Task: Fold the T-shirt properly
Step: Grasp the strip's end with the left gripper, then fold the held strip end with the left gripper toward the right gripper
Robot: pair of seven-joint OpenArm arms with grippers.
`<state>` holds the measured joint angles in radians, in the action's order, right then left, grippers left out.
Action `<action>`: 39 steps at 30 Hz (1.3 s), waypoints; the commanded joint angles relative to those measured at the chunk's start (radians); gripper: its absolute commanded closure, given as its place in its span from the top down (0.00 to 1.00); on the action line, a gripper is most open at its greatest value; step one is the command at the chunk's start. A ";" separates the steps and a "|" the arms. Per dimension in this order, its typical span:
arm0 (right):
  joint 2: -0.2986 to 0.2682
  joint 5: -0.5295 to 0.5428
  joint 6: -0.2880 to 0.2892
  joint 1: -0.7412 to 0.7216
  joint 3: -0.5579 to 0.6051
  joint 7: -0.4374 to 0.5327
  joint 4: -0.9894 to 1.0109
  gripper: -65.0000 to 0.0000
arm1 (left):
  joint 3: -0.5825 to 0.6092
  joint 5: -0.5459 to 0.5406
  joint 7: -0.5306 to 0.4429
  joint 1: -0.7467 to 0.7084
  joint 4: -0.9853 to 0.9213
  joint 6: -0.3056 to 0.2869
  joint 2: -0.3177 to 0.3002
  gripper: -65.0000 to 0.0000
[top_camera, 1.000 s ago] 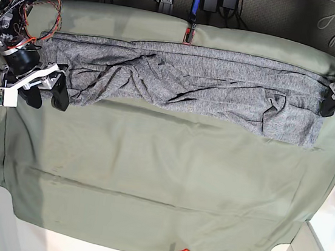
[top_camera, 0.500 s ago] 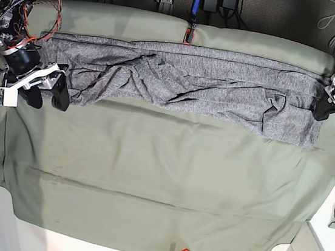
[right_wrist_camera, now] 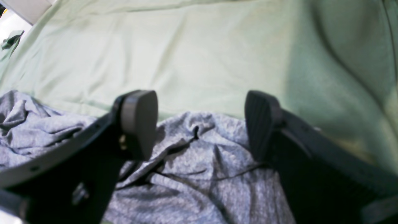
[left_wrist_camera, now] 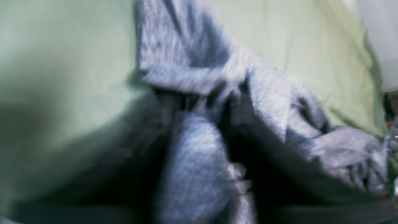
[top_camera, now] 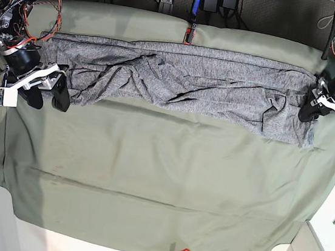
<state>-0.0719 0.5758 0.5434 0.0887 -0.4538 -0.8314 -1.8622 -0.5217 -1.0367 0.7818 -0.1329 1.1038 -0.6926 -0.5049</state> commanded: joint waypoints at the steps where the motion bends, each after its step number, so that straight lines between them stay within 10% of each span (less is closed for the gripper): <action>1: -0.008 0.019 0.006 -0.011 -0.002 0.023 -0.016 0.67 | -0.002 -0.007 -0.004 0.005 0.010 -0.006 -0.019 0.05; 22: -0.008 0.016 0.006 -0.011 -0.002 0.023 -0.016 0.67 | 0.027 0.053 -0.039 -0.109 0.658 -0.006 0.092 0.00; 39: -0.011 0.142 0.011 -0.010 -0.121 -0.029 -0.016 0.67 | 0.574 0.414 -0.154 -0.095 0.735 -0.006 0.245 0.00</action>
<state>-0.0719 0.6945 0.5461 0.0887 -0.5705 -0.8814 -1.8622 0.0566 -0.6033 0.6537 -0.2382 1.8202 -0.6888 -0.2573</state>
